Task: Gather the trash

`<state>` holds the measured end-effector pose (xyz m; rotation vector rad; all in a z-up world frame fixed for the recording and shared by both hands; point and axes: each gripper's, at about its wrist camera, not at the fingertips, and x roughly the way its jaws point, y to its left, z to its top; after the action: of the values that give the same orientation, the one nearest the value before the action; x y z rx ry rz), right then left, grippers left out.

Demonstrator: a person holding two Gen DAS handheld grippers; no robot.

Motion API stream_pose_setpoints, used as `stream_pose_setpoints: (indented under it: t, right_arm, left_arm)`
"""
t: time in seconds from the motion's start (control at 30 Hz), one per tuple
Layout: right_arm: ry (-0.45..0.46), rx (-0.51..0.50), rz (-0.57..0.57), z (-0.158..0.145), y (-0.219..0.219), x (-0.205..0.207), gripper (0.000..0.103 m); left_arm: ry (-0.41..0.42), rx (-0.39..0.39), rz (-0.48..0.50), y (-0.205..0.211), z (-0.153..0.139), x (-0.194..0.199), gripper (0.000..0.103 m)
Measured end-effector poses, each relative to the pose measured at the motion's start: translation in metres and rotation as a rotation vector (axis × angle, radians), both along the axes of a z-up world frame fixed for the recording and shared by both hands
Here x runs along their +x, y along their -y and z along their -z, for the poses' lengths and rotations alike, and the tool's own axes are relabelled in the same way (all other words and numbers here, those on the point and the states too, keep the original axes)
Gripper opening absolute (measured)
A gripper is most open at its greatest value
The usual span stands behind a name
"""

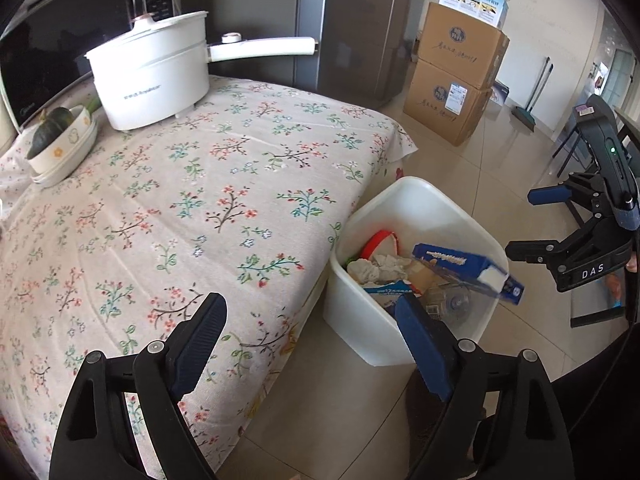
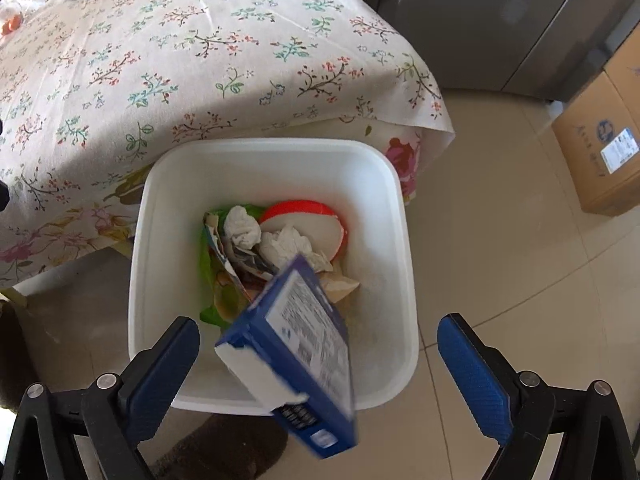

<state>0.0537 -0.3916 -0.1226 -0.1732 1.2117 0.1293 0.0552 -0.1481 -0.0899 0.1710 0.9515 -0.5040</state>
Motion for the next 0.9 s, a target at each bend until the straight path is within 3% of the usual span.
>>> stream_pose_setpoints:
  t: [0.33,0.53,0.7,0.9]
  right_arm:
    - [0.099,0.098,0.083,-0.039,-0.015,-0.01,0.099]
    - [0.181,0.124,0.069,-0.061,-0.063,-0.028,0.102]
    - [0.282,0.131,0.036,-0.073,-0.108,-0.048,0.103]
    - [0.346,0.157,0.055,-0.076,-0.14,-0.063,0.103]
  left_arm:
    - [0.018,0.0,-0.219,-0.068,-0.022,-0.026,0.1]
    - [0.055,0.054,-0.325,-0.099,-0.031,-0.048,0.103]
    - [0.102,0.054,-0.388,-0.122,-0.04,-0.067,0.103]
    - [0.103,0.027,-0.475,-0.15,-0.042,-0.08,0.103]
